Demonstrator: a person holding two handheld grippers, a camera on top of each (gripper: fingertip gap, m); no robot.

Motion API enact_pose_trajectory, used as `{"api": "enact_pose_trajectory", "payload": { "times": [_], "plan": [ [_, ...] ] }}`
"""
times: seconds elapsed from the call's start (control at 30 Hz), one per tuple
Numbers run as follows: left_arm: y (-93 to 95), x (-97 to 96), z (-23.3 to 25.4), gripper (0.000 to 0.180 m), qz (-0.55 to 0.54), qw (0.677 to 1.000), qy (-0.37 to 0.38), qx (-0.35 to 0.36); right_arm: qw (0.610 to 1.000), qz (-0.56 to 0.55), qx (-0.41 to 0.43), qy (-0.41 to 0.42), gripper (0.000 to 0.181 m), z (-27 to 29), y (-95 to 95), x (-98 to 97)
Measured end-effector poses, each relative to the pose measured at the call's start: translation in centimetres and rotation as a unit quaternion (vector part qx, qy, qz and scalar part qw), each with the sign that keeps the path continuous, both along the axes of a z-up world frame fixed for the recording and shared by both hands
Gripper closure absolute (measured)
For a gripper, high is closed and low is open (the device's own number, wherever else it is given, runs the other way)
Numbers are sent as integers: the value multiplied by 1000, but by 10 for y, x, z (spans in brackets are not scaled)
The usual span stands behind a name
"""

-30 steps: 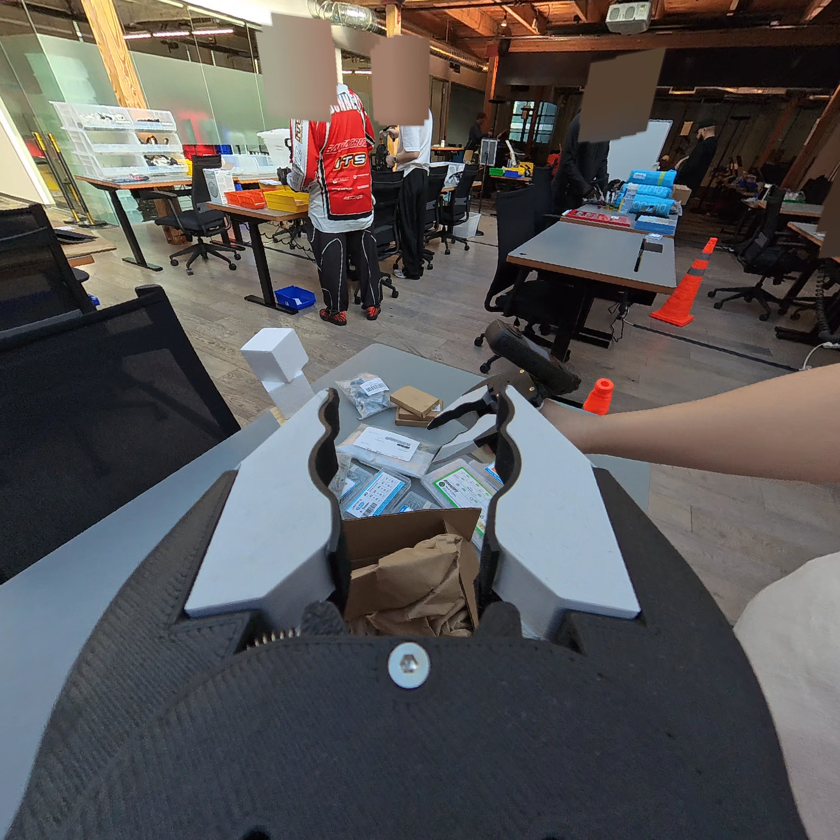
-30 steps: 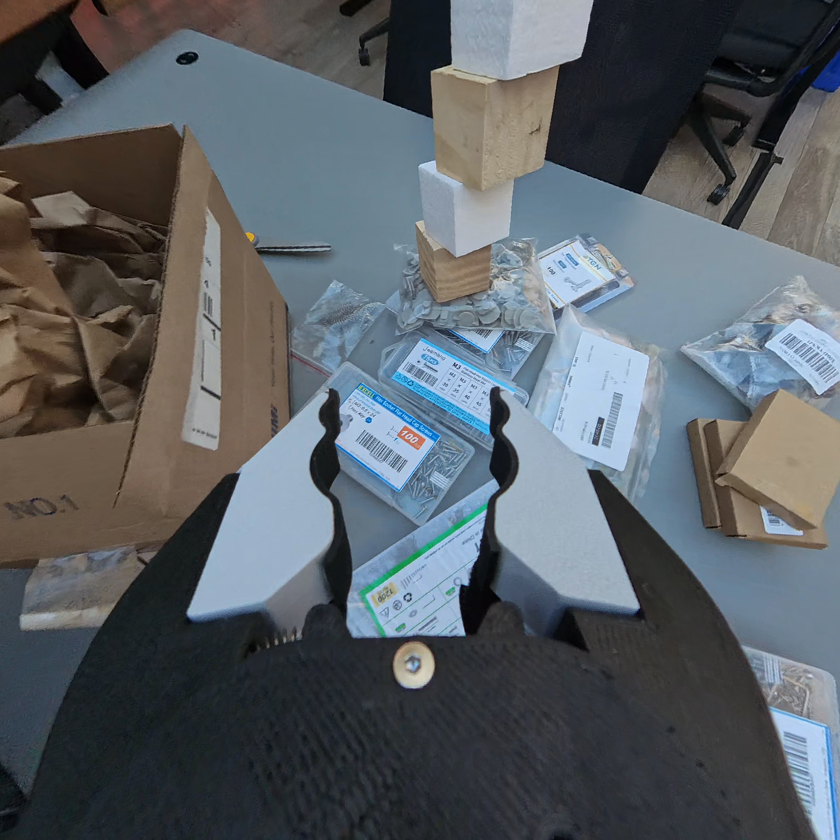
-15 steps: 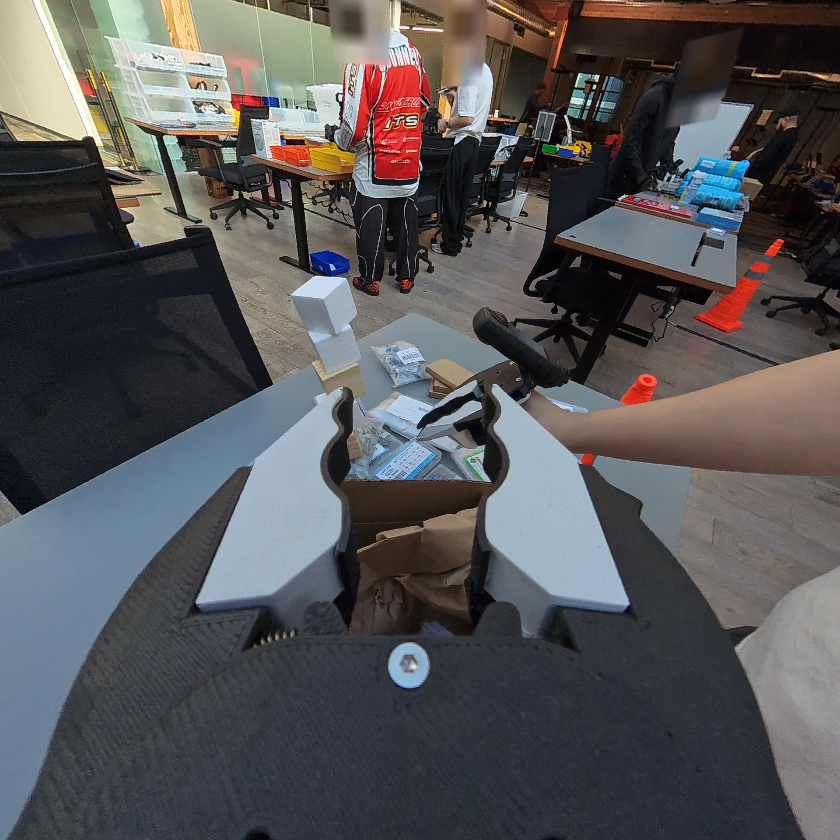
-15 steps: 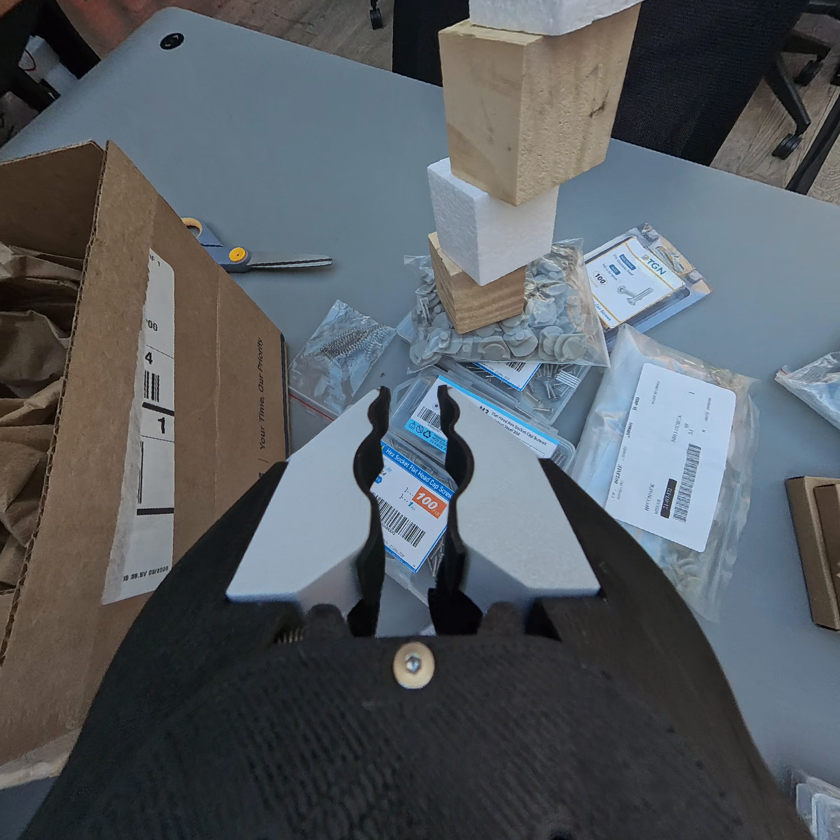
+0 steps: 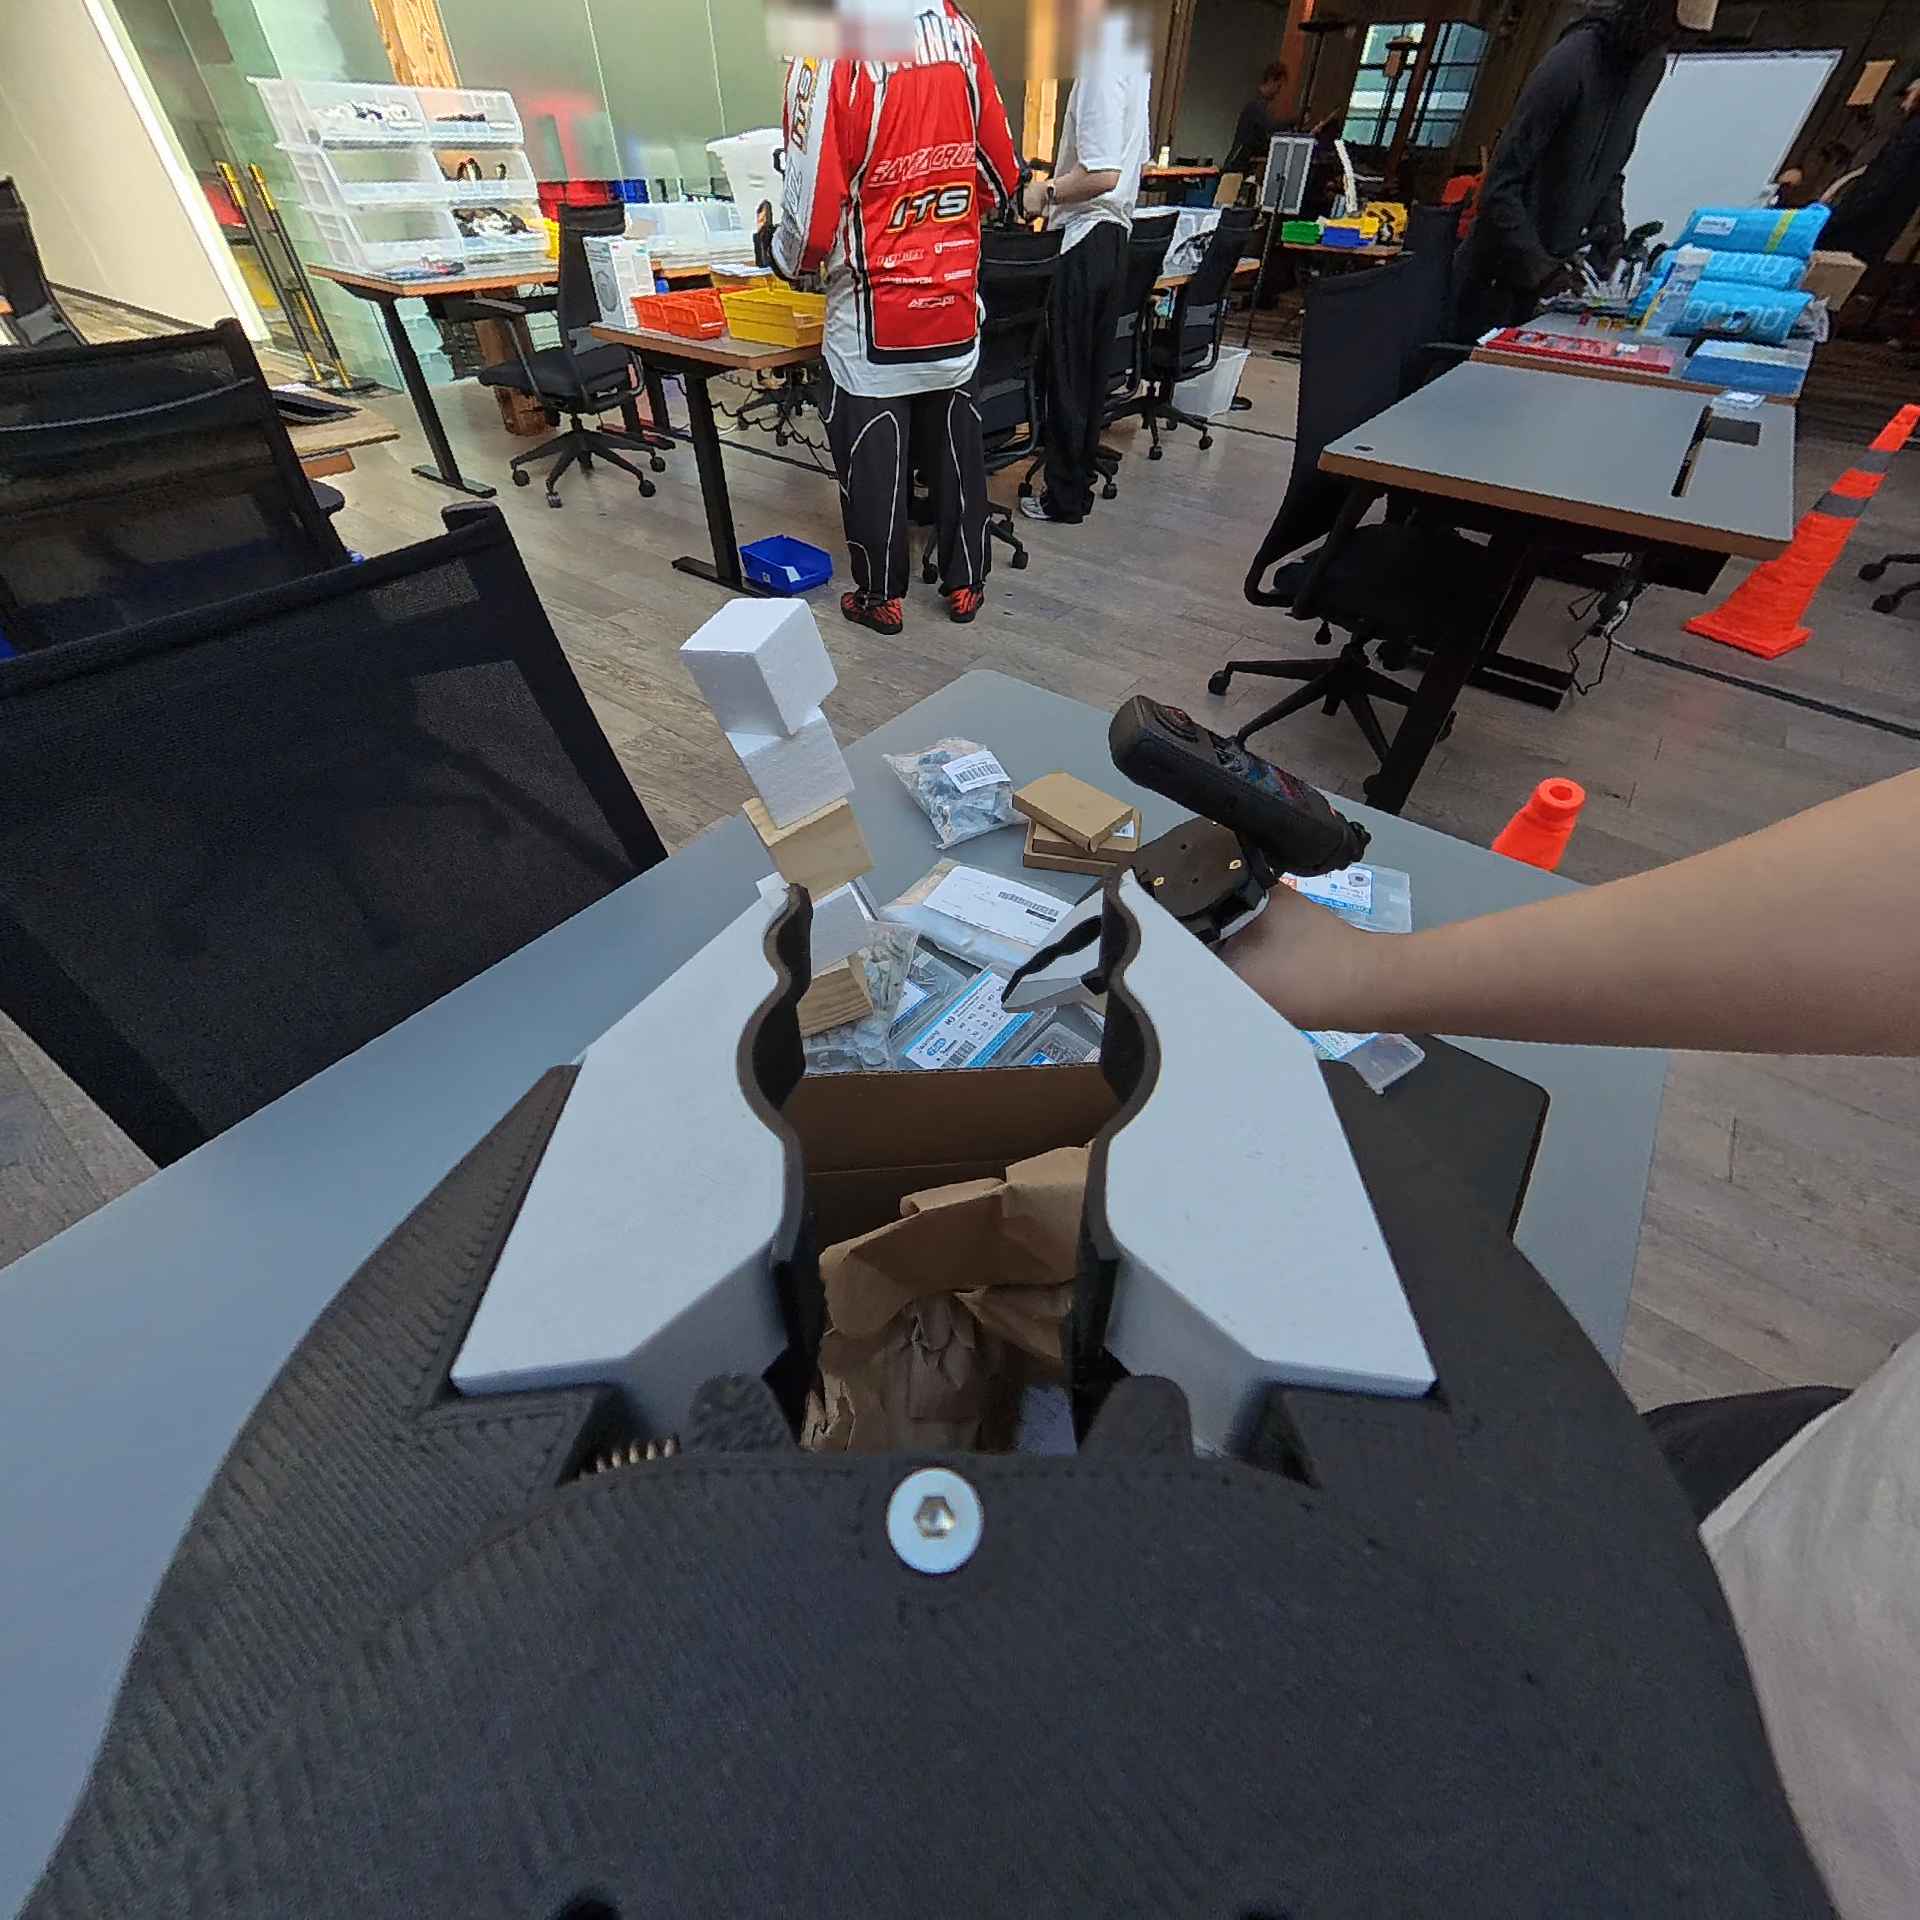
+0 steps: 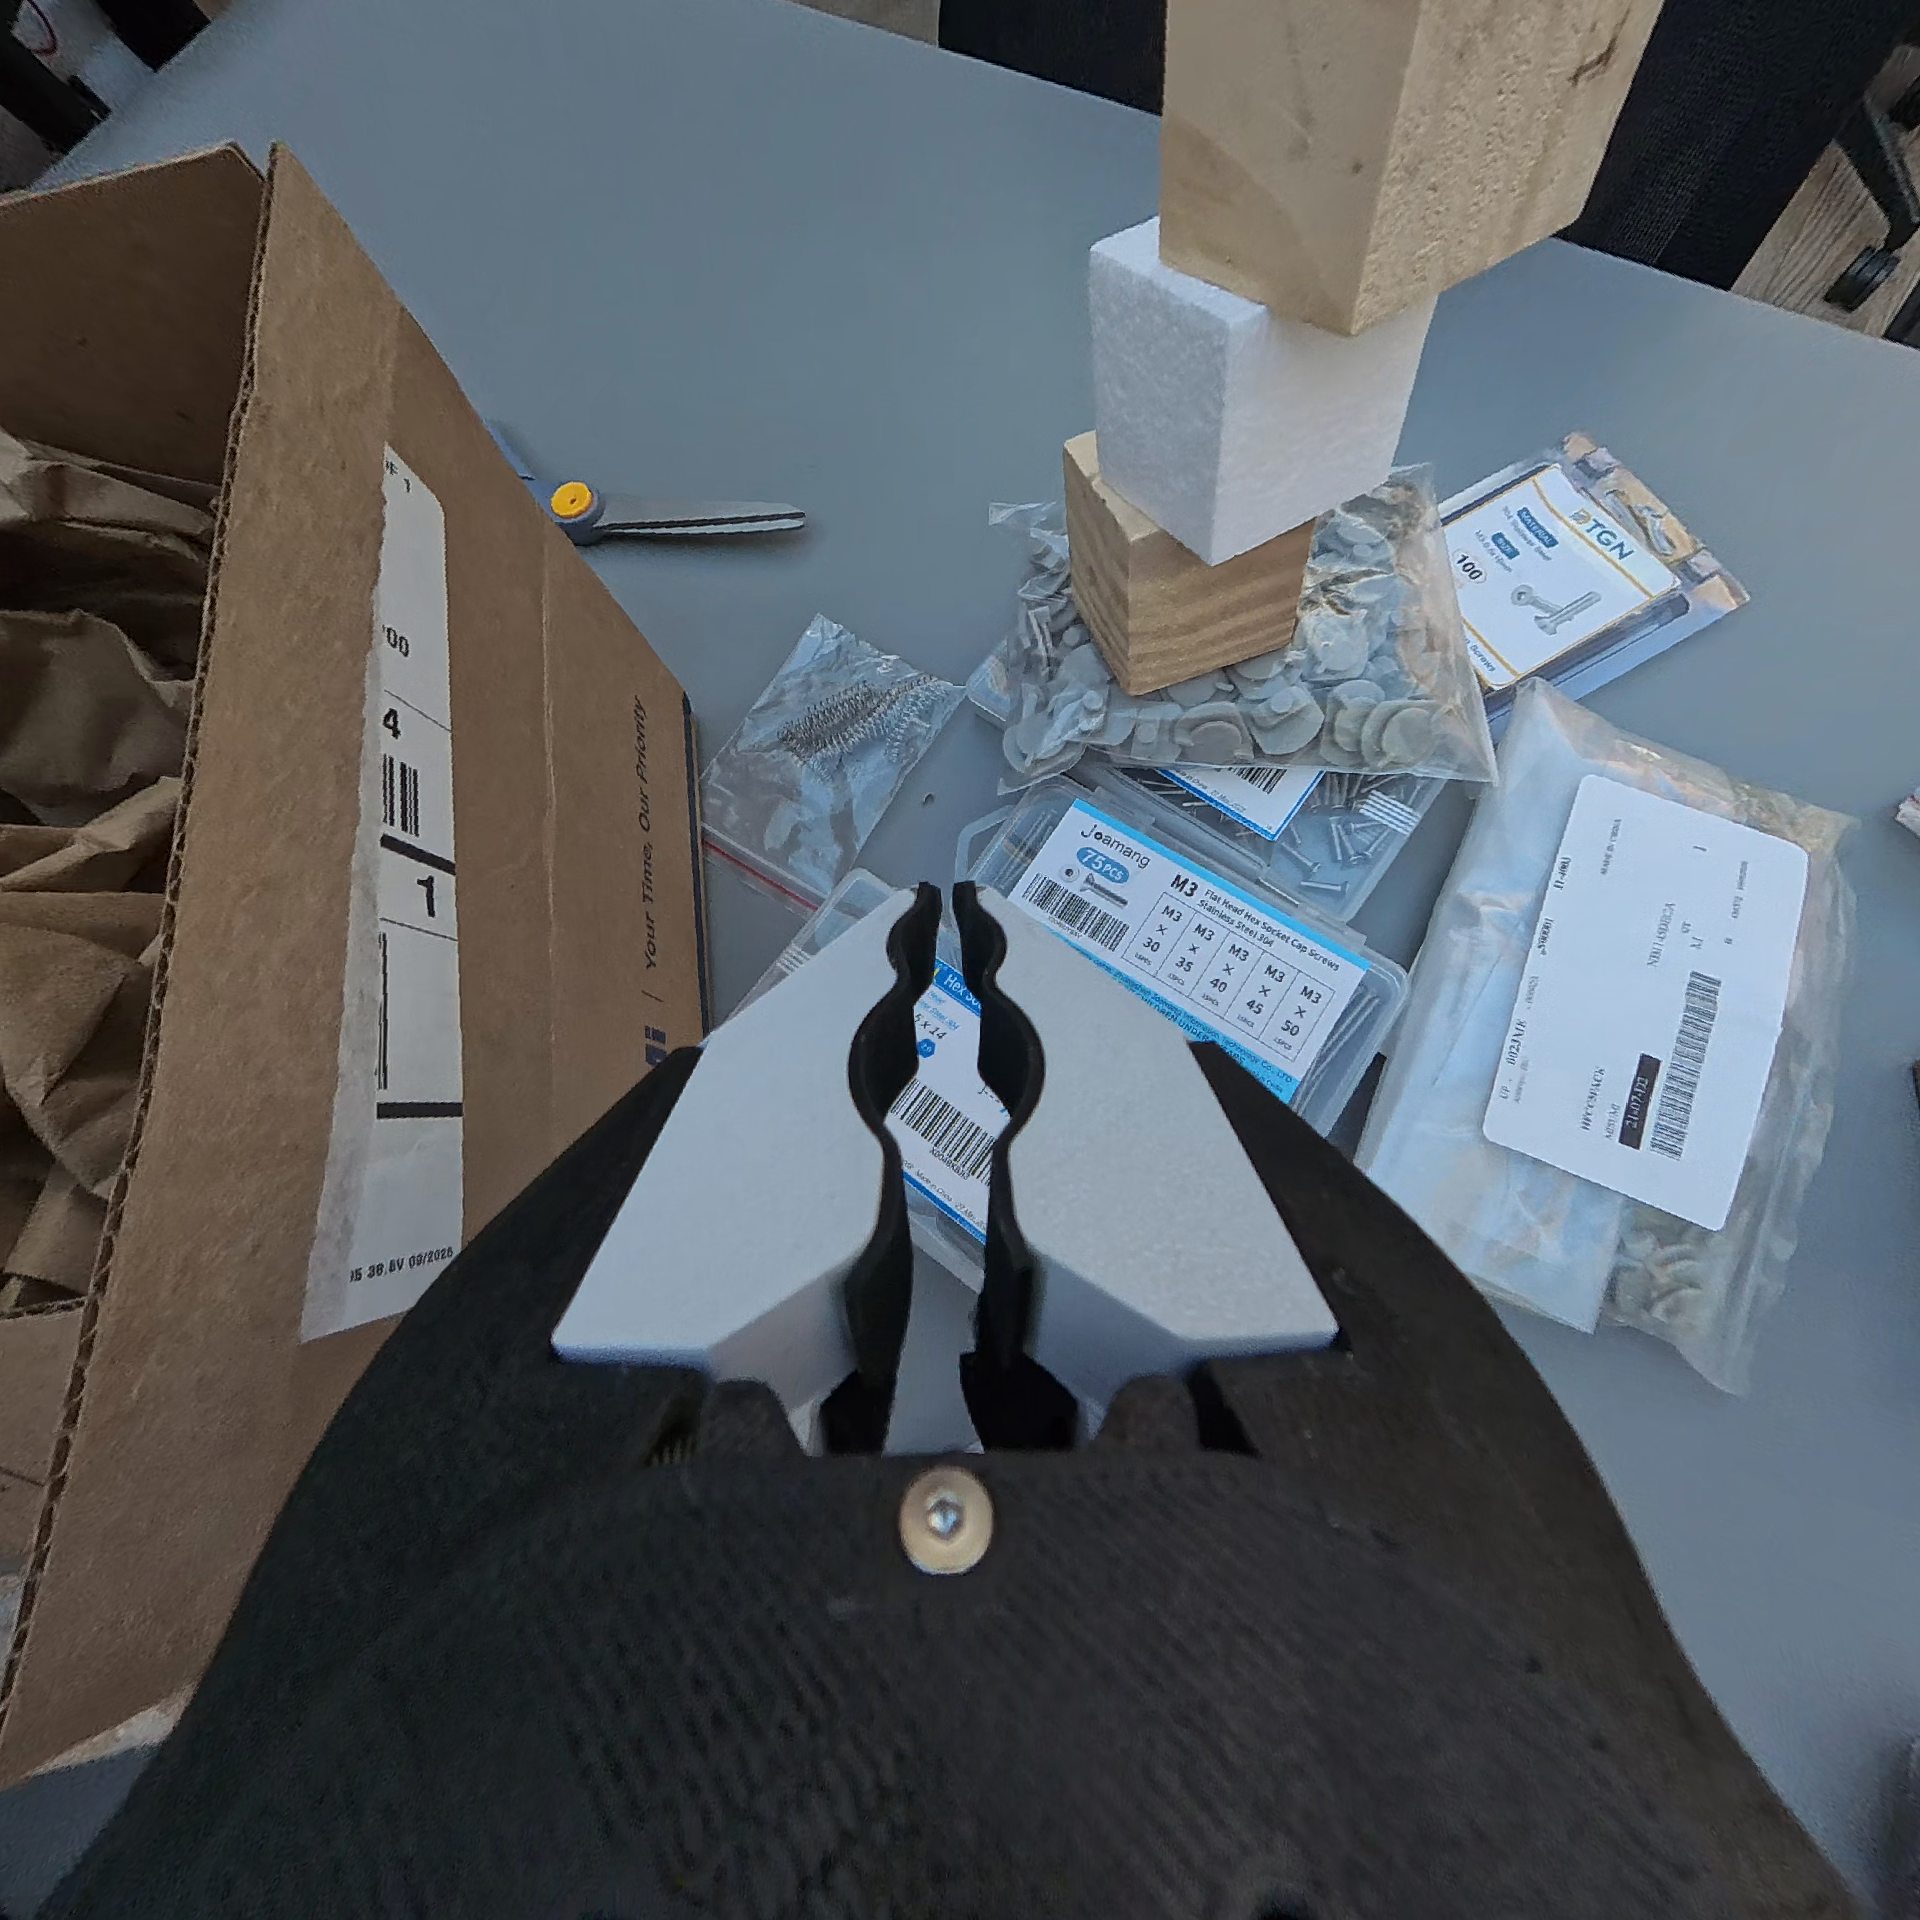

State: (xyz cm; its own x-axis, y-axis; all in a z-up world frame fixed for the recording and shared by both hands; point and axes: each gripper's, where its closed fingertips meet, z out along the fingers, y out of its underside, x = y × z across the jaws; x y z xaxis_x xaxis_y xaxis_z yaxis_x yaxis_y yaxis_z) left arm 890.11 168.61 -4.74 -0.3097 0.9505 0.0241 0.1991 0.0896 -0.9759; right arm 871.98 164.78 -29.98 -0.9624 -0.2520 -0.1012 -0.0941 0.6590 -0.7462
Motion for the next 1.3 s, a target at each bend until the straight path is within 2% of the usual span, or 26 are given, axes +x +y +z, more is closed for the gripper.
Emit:
{"api": "enact_pose_trajectory", "payload": {
  "times": [0.2, 0.47, 0.83, 0.97, 1.07, 1.17, 1.3],
  "plan": [
    [7, 5, 2, 126, 2, 1000, 8, 0, 1000, -8, 11, -14, 181, -6, 7, 2],
    [13, 10, 8, 126, 1, 1000, 1, -8, 997, -22, -18, -75, 181, 20, -8, -4],
    [18, 39, -3, 125, 13, 1000, -17, 2, 999, -21, -4, -38, 181, 7, 39, 0],
    [21, 52, -5, 125, 17, 999, -26, -7, 999, -37, -23, -25, 181, 12, 76, -2],
    [18, 84, -12, 128, 67, 996, -50, -28, 998, -36, -42, 3, 181, 20, 117, -2],
    [14, 147, -29, 134, 163, 982, -86, -30, 998, -28, -48, 28, 181, 25, 169, 1],
    [28, 270, -73, 144, 333, 931, -151, 15, 997, -15, -38, 59, 181, 22, 242, 0]
  ]
}}
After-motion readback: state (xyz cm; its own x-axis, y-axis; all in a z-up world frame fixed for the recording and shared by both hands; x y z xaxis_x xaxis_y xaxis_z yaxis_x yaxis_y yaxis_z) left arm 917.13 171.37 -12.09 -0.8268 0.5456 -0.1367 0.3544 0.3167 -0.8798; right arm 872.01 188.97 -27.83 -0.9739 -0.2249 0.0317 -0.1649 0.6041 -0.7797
